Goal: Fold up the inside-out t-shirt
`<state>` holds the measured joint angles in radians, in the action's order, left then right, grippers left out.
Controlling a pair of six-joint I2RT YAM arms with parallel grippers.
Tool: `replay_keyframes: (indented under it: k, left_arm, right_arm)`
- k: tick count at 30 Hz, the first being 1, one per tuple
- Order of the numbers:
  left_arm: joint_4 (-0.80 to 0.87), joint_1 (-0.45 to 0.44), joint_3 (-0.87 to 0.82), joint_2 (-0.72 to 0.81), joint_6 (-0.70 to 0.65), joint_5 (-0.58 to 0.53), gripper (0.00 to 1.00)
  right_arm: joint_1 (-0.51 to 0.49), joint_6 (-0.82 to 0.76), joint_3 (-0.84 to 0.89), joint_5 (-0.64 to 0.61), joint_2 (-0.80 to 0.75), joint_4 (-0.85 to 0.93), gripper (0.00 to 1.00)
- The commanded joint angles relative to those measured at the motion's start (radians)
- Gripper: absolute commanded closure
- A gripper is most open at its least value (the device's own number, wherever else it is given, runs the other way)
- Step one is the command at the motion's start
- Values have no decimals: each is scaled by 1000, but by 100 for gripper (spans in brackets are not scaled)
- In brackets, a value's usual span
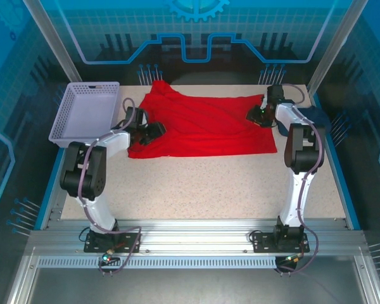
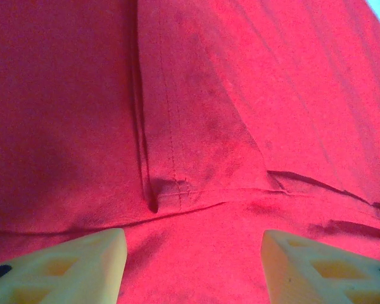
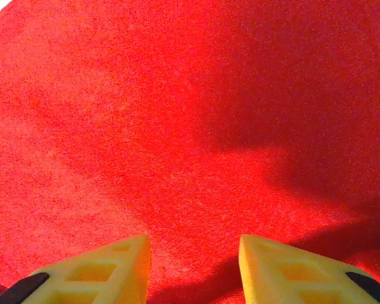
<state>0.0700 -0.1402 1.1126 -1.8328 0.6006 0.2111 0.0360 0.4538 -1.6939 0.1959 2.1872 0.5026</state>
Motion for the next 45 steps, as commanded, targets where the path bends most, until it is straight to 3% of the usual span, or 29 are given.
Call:
replay_keyframes:
  k: [1, 8, 27, 40, 44, 45]
  left_arm:
    - [30, -15, 61, -57, -20, 2, 41]
    - [45, -32, 129, -143, -40, -1, 45]
    - [89, -35, 246, -227, -63, 20, 99]
    - [106, -37, 321, -210, -85, 17, 100]
    - [152, -37, 287, -163, -121, -72, 100]
    - [152, -38, 263, -146, -127, -106, 93]
  right_arm:
    - [5, 13, 54, 28, -64, -4, 58]
    - [11, 11, 135, 28, -129, -27, 57]
    - [27, 3, 178, 33, -148, -33, 57]
    - [39, 2, 199, 35, -167, -39, 57]
    - [40, -3, 210, 33, -181, -40, 57]
    - [41, -2, 213, 33, -183, -43, 57]
